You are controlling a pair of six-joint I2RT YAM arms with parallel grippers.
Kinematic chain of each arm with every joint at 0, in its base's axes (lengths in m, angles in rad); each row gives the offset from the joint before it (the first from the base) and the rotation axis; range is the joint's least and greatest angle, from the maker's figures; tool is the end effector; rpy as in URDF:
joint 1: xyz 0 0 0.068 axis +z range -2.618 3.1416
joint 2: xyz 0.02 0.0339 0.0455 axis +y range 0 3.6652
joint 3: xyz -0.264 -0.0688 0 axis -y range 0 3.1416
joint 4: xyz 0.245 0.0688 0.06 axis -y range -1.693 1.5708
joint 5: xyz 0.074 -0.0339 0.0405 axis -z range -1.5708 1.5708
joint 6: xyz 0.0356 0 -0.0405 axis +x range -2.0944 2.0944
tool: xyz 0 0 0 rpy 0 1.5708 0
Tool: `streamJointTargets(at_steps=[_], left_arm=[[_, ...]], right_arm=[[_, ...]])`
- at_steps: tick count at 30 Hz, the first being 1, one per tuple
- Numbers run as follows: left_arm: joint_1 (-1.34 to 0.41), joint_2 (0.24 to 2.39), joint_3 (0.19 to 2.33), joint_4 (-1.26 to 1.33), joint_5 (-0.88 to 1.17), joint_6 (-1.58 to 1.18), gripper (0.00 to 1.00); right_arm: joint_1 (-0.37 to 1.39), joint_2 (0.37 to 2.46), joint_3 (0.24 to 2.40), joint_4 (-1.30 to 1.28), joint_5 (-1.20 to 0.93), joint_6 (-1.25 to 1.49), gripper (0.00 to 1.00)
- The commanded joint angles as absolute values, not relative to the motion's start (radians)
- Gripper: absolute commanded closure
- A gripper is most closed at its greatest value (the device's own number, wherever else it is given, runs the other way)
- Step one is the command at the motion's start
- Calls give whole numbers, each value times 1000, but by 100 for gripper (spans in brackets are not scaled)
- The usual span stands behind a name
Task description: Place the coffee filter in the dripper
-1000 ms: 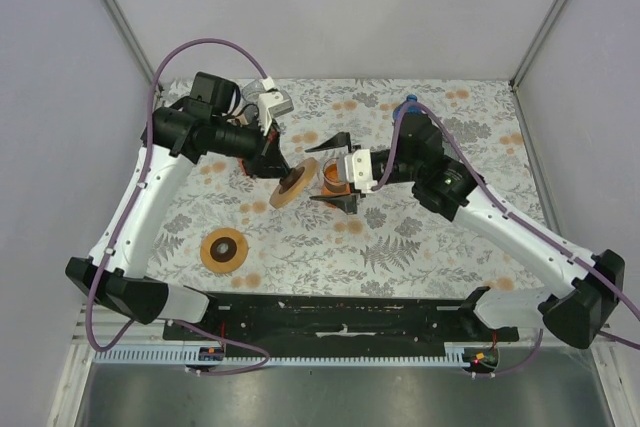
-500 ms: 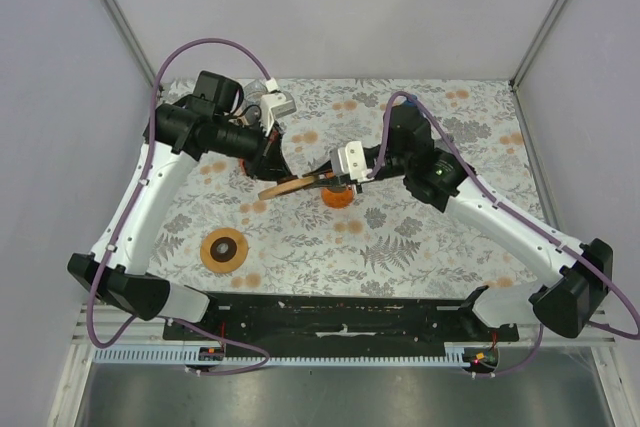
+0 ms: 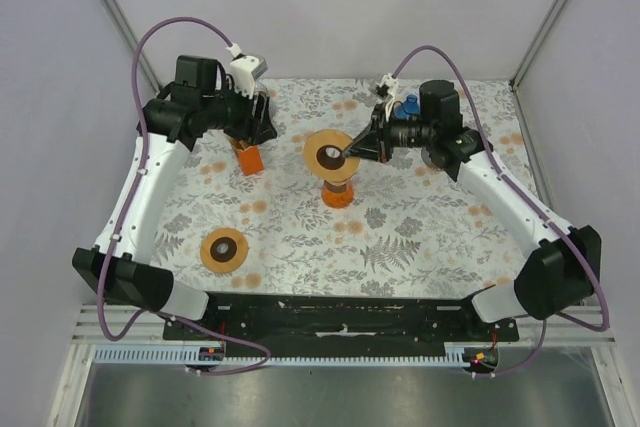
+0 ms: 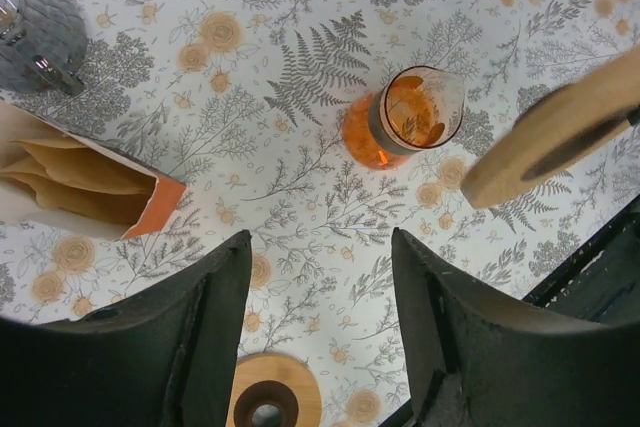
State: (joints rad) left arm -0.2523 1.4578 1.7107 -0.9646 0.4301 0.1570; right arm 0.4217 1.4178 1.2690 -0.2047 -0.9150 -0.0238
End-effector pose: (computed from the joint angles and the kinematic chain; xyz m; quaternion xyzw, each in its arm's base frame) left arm 0.2800 -0.0875 0.4257 0.2675 0.8516 -0.2132 0.3972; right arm 0.2811 0.1570 0.3643 -0.4089 0.6621 0.4566 0.4312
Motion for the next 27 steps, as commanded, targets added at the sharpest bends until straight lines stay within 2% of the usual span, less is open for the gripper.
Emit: streamJointTargets(at_steps=[1, 10, 14, 15, 17, 27], left_arm=[[-259, 1451, 1640, -859, 419, 86, 35], [-308, 1537, 1531, -749, 475, -26, 16], [-350, 1589, 1506, -707, 497, -58, 14], [-356, 1598, 1505, -704, 495, -60, 14], [-362, 1617, 1505, -703, 494, -61, 14], [-368, 1632, 1493, -703, 491, -54, 14]], right_arm=[[332, 1521, 1325, -196, -998, 297, 100], [253, 1770, 1457, -219, -1120, 448, 100], [239, 1831, 1470, -233, -1169, 474, 100], [239, 1842, 1467, -238, -1178, 474, 93], [236, 1862, 1460, -253, -1183, 474, 92], [236, 1937, 1477, -284, -1178, 460, 89]])
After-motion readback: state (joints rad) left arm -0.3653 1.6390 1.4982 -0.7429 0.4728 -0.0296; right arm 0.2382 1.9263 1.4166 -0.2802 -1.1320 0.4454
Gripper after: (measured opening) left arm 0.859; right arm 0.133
